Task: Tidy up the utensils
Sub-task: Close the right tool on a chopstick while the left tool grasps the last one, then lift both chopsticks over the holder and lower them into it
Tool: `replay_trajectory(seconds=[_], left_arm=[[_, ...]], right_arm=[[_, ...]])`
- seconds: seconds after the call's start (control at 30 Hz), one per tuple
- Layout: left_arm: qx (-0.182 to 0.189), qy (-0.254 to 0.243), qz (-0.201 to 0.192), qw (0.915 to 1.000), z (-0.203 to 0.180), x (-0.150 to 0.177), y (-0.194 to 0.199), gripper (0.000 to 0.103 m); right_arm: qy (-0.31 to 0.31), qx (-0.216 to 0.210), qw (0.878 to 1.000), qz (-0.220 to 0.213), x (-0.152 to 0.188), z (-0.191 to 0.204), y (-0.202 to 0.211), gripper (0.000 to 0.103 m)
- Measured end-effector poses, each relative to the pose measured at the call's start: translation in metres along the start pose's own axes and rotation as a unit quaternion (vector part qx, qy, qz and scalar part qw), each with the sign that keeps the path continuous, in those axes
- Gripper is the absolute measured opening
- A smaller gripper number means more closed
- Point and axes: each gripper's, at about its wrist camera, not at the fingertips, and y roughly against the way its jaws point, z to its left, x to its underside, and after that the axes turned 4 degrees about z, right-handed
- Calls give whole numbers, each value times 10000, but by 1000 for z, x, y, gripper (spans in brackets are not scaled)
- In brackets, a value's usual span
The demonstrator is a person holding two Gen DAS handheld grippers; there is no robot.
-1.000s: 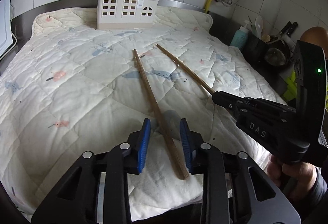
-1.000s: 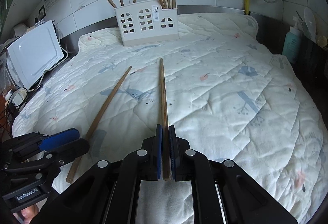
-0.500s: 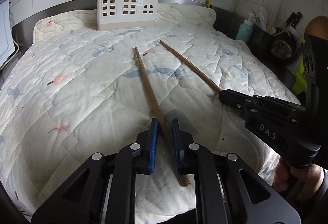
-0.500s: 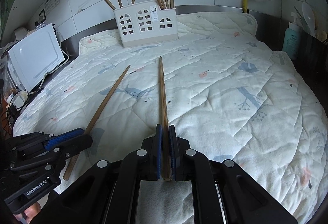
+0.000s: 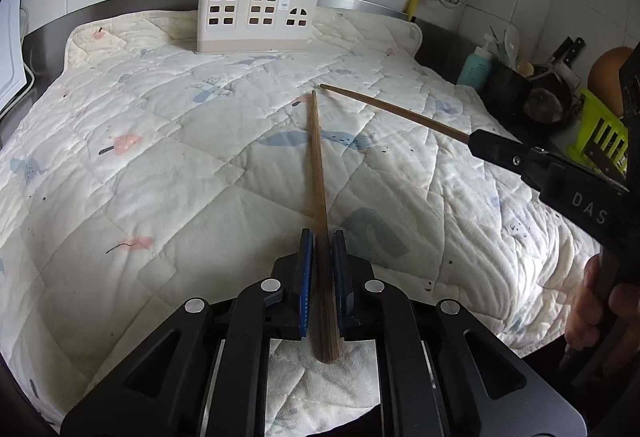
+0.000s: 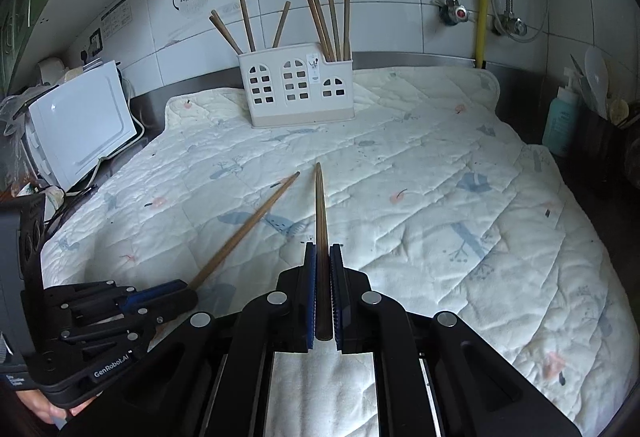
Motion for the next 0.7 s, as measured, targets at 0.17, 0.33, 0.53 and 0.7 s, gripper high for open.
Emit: replay_trajectory(seconds=[0.17, 0.33, 0.53, 0.7], left_arm=[[-67, -129, -76, 9999, -3, 1, -1, 8], [48, -114, -103, 9999, 3, -4, 5, 5], [45, -296, -476, 9984, 11, -22, 27, 5], [91, -420, -725, 9964, 18, -43, 43, 5]], right_arm=[[34, 11, 10000, -61, -3, 3, 5, 7], [94, -32, 9998, -168, -12, 7, 18, 7], [264, -92, 9988, -410, -40, 8, 42, 7], [451, -229, 9972, -545, -74, 6, 59, 7]])
